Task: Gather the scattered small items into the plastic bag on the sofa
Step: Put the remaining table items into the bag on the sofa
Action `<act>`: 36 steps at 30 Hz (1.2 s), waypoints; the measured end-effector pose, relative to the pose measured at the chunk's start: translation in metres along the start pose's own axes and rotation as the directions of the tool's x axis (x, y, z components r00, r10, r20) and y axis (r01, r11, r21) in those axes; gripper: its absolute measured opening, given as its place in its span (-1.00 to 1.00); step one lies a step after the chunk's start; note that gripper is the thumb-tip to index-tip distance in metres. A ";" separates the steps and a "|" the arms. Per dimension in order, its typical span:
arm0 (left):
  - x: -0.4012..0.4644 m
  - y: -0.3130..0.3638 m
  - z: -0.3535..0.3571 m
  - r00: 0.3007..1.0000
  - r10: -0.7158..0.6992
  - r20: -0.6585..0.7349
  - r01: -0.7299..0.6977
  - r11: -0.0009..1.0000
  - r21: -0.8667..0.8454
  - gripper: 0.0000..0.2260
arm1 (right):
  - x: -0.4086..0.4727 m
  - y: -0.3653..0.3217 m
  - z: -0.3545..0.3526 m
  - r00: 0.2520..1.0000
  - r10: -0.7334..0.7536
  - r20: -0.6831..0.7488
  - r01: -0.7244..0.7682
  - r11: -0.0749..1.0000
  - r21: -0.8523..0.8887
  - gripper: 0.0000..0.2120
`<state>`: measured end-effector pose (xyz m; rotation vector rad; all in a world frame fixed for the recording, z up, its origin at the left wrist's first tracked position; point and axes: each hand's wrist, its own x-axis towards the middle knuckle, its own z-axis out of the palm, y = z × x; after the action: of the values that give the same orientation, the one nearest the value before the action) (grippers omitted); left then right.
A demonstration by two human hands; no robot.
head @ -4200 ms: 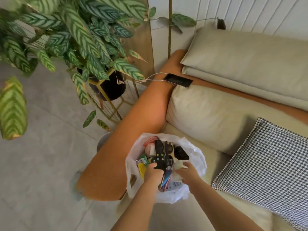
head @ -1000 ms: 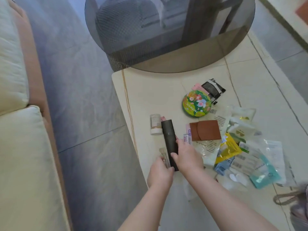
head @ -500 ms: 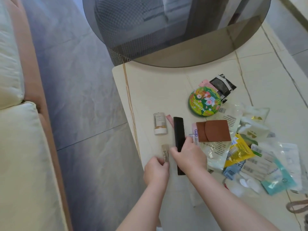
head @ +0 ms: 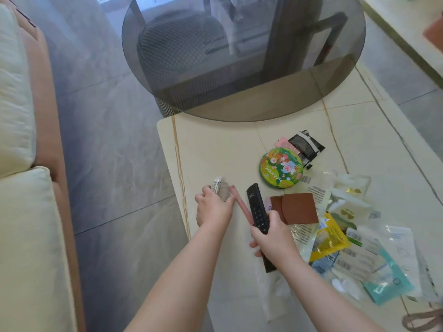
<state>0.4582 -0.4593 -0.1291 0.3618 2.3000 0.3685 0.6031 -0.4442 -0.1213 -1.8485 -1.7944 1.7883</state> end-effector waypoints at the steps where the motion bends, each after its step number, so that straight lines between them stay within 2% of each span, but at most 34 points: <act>1: 0.003 0.000 0.003 1.000 -0.013 0.004 0.013 1.000 0.017 -0.38 | 0.001 0.002 0.000 1.000 0.012 0.019 -0.013 0.999 0.032 -0.81; 5: 0.000 -0.007 0.010 0.998 -0.054 0.027 0.055 0.998 -0.022 -0.50 | 0.000 0.006 -0.006 0.995 0.048 0.085 -0.059 0.989 0.135 -0.76; 9: -0.026 -0.023 0.006 0.984 -0.130 0.119 0.153 0.966 -0.209 -0.59 | -0.012 0.000 -0.009 0.992 0.081 0.094 -0.102 0.964 0.245 -0.79; 13: -0.059 -0.040 -0.013 0.947 -0.227 0.227 0.315 0.793 -0.522 -0.62 | -0.031 -0.020 -0.007 0.994 0.074 0.085 -0.094 0.961 0.262 -0.70; 15: -0.079 -0.050 -0.029 0.932 -0.237 0.275 0.359 0.709 -0.607 -0.62 | -0.047 -0.036 -0.005 0.994 0.057 0.099 -0.079 0.967 0.243 -0.70; 17: -0.099 -0.063 -0.049 0.924 -0.232 0.305 0.380 0.665 -0.643 -0.63 | -0.067 -0.052 0.002 0.991 0.037 0.127 -0.065 0.974 0.219 -0.71; 23: -0.163 -0.115 -0.119 0.942 -0.162 0.296 0.330 0.618 -0.713 -0.70 | -0.146 -0.090 0.036 0.965 -0.033 0.259 -0.021 0.979 0.202 -0.68; 27: -0.215 -0.165 -0.170 0.956 -0.135 0.261 0.290 0.575 -0.765 -0.88 | -0.213 -0.112 0.071 0.926 -0.097 0.365 0.039 0.986 0.163 -0.62; 31: -0.274 -0.226 -0.214 0.966 -0.157 0.205 0.256 0.487 -0.835 -0.71 | -0.291 -0.123 0.109 0.878 -0.155 0.453 0.120 0.987 0.105 -0.58; 36: -0.364 -0.313 -0.264 0.959 -0.255 0.124 0.211 0.349 -0.913 -0.63 | -0.400 -0.123 0.156 0.822 -0.170 0.543 0.153 0.985 0.077 -0.71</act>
<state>0.4634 -0.9199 0.1677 -0.5720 1.7451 1.4340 0.5372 -0.7739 0.1725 -1.1823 -1.9817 2.4283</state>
